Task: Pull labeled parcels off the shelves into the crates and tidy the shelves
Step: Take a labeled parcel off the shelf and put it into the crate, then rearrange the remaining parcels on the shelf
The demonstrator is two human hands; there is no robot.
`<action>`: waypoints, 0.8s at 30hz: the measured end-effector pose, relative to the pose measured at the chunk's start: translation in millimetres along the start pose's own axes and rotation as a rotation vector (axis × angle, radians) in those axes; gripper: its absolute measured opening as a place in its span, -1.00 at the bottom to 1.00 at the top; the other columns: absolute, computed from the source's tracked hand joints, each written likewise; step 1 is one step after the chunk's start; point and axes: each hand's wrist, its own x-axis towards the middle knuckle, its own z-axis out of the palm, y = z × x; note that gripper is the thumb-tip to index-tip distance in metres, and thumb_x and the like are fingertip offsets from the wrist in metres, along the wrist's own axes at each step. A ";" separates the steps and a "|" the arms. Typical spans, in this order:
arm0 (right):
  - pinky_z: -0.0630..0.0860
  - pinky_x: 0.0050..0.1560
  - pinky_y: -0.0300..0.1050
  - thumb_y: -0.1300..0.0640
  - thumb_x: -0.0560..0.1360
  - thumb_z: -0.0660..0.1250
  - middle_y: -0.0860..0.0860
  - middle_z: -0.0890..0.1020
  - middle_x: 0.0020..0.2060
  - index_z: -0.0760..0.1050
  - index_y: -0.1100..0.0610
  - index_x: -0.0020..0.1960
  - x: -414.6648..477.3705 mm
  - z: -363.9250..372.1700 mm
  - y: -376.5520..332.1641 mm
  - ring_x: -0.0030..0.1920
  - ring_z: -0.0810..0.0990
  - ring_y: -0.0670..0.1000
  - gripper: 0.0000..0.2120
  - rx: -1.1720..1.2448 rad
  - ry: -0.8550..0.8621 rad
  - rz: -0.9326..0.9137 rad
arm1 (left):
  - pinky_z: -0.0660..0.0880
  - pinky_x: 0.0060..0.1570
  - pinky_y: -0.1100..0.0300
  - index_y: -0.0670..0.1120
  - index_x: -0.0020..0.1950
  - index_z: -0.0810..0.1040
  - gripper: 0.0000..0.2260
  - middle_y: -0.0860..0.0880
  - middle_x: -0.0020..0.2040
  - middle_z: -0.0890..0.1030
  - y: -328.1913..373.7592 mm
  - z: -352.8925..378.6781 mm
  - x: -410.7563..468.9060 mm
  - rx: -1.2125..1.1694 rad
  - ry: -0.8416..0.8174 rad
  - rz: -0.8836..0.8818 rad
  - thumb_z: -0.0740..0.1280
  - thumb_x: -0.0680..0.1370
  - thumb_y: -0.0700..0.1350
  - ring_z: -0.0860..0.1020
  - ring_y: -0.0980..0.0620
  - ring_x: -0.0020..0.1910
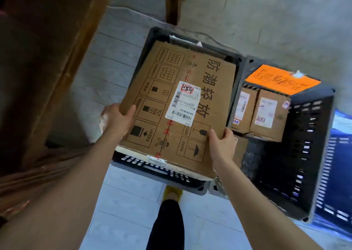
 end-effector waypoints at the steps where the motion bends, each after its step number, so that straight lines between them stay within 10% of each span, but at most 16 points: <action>1: 0.41 0.27 0.06 0.06 0.53 0.23 0.09 0.44 0.30 0.23 0.16 0.42 7.5 3.9 3.7 0.26 0.44 0.11 -0.50 -0.043 0.012 -0.013 | 0.48 -0.11 0.04 -0.18 0.12 0.55 -0.65 -0.22 0.07 0.58 -0.9 8.3 6.0 -0.033 -0.022 0.030 0.28 0.52 0.07 0.56 -0.19 -0.01; 8: 0.22 0.38 -0.15 0.17 0.61 0.06 -0.03 0.13 0.50 -0.01 0.08 0.51 9.5 23.3 5.6 0.43 0.24 -0.01 -0.50 -0.181 -0.171 -0.030 | 0.32 0.29 -0.04 -0.17 0.44 0.21 -0.56 -0.21 0.41 0.34 0.5 47.9 -11.5 0.008 -0.293 -0.036 0.14 0.60 -0.04 0.35 -0.21 0.35; 14: 0.32 0.21 -0.19 0.16 0.61 0.05 -0.02 0.28 0.44 0.08 0.08 0.50 -51.1 5.8 -4.5 0.35 0.36 0.02 -0.54 -0.134 -0.304 -0.071 | 0.39 -0.03 0.13 -0.14 0.30 0.42 -0.66 -0.16 0.24 0.53 -2.7 23.9 -81.1 -0.151 -0.289 -0.037 0.13 0.61 0.01 0.50 -0.10 0.05; 19: 0.24 0.15 -0.21 0.11 0.58 0.15 0.02 0.39 0.38 0.32 0.12 0.40 -138.4 -23.6 1.4 0.36 0.35 0.04 -0.61 -0.184 -0.418 -0.220 | 0.45 0.14 0.04 -0.16 0.29 0.44 -0.65 -0.20 0.22 0.53 -27.9 -27.0 -173.8 -0.351 -0.224 -0.064 0.15 0.60 0.01 0.50 -0.18 0.16; 24: 0.38 0.09 -0.12 0.13 0.52 0.26 0.12 0.52 0.25 0.46 0.22 0.24 -260.6 -50.1 36.2 0.15 0.49 0.02 -0.68 -0.270 -0.515 -0.417 | 0.41 -0.13 0.11 0.01 -0.24 0.43 -0.80 -0.06 -0.15 0.49 -93.3 -89.0 -296.8 -0.596 -0.084 -0.089 0.19 0.58 -0.02 0.48 -0.06 -0.14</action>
